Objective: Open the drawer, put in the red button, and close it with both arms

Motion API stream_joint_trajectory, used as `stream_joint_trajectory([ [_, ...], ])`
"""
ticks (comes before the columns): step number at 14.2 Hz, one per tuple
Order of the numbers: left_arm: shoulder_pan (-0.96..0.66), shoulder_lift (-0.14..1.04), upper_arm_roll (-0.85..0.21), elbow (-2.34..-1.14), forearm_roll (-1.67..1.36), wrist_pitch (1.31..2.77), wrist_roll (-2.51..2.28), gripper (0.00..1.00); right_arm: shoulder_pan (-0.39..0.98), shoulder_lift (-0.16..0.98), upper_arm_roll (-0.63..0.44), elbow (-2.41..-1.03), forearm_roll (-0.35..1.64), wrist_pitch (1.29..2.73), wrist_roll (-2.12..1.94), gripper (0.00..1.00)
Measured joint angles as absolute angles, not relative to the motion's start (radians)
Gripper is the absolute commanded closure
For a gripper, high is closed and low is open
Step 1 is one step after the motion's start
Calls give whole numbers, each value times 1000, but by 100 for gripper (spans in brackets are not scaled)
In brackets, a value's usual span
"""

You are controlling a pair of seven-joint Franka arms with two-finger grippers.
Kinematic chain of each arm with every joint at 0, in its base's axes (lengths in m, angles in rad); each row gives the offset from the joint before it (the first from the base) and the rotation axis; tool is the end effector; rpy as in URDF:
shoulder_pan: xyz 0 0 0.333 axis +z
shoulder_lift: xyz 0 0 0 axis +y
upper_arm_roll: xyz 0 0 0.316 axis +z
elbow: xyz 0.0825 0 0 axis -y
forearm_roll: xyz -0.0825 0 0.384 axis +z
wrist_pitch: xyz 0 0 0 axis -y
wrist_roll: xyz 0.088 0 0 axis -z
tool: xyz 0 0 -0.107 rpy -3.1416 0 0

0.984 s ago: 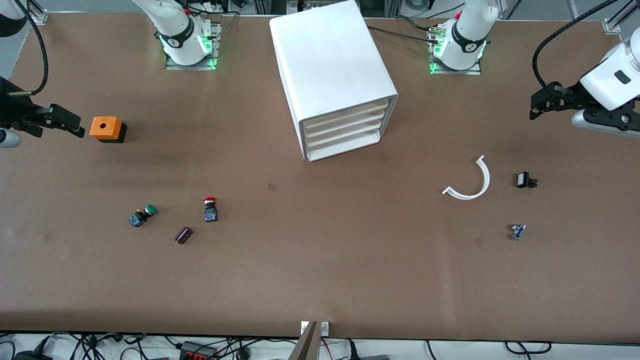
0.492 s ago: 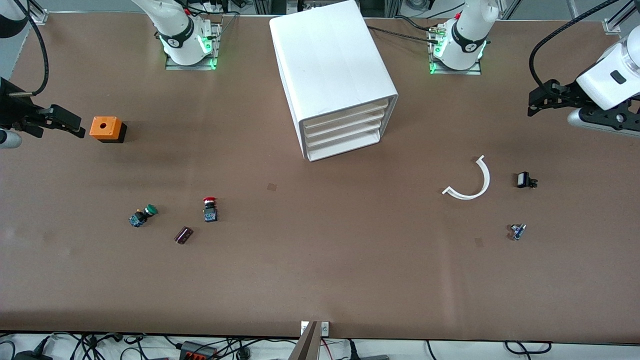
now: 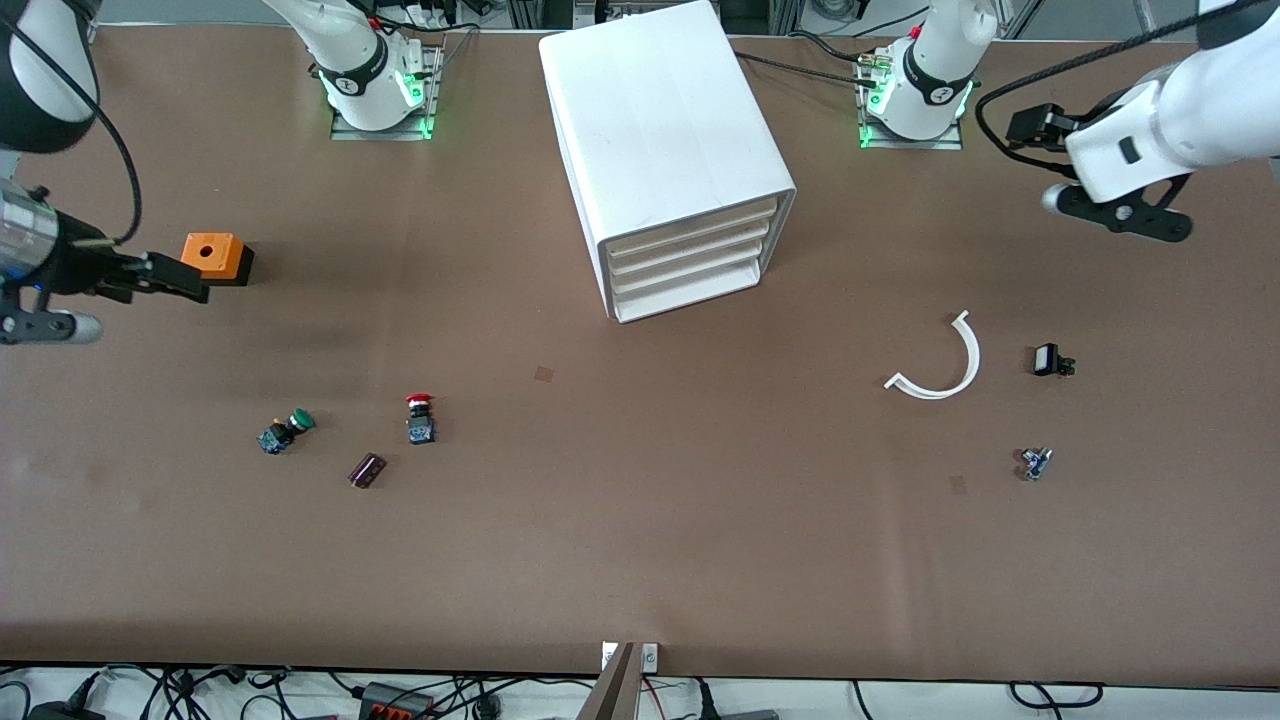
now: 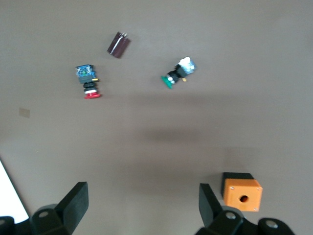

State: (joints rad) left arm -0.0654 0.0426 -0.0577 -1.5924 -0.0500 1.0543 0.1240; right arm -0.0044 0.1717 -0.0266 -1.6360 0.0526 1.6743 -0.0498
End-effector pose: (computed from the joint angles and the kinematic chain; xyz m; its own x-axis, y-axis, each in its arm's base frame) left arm 0.4947 -0.0675 0.5654 0.8055 -0.2501 -0.5372 -0.2207 -0.9680 0.1197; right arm 0.6008 -0.0125 0.5027 0.9913 0.0134 -0.1306 0.0065 -0.9986 -0.0531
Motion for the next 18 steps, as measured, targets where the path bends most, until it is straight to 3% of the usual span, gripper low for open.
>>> stream_joint_trajectory([
  [3, -59, 111, -56, -1621, -208, 1085, 124, 0, 89, 277, -23, -1603, 59, 1730, -50, 0],
  [10, -75, 259, -62, -1748, -554, 1429, 355, 0, 219, 479, -22, -1581, 57, 1950, -40, 0],
  [15, -97, 417, -91, -1951, -937, 1724, 821, 0, 223, 600, -24, -1578, 57, 2078, -41, 0],
  [18, -114, 432, -134, -2041, -1035, 1777, 891, 0, 252, 652, -23, -1574, 57, 2108, -40, 0],
])
